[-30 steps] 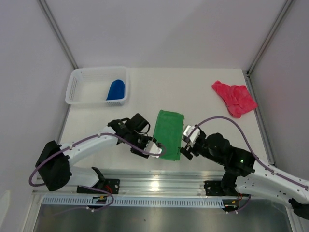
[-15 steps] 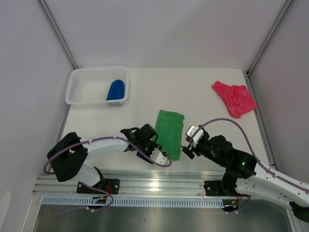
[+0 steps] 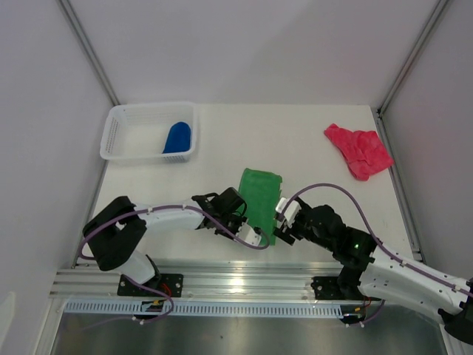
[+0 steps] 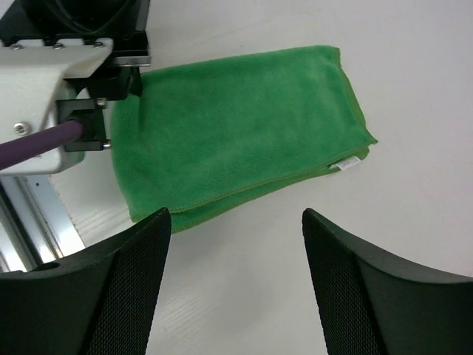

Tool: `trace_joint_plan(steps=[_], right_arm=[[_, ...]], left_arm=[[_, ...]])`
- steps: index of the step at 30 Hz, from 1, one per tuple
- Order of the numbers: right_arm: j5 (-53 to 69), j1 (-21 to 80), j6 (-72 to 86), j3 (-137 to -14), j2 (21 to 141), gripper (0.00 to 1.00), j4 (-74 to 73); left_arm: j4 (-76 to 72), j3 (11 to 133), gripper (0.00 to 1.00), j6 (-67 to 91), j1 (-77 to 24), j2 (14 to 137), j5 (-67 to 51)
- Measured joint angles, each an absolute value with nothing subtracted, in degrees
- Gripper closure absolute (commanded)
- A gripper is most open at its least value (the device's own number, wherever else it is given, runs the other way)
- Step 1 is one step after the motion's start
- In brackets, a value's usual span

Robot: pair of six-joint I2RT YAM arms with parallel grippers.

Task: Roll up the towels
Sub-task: Roll the towel

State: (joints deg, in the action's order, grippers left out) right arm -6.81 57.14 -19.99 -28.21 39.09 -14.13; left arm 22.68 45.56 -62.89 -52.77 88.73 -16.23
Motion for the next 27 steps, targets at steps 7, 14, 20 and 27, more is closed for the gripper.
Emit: trace_joint_plan(steps=[7, 14, 20, 27], right_arm=[[4.69, 56.12, -25.65, -27.38, 40.82, 0.28, -15.11], [11.75, 51.57, -30.83, -27.11, 43.68, 0.28, -16.73], [15.68, 49.89, -34.35, -26.20, 49.06, 0.29, -12.64], [15.94, 51.31, -36.64, -23.44, 57.41, 0.27, -4.23]], left_arm=[[30.24, 49.32, 0.99, -57.76, -50.98, 88.79, -19.81], [40.38, 58.83, 0.99, -49.04, -43.33, 92.66, -29.45], [43.05, 60.51, 0.99, -43.18, -39.94, 94.87, -36.51], [43.29, 60.49, 0.99, -38.94, -37.71, 96.36, -39.70]])
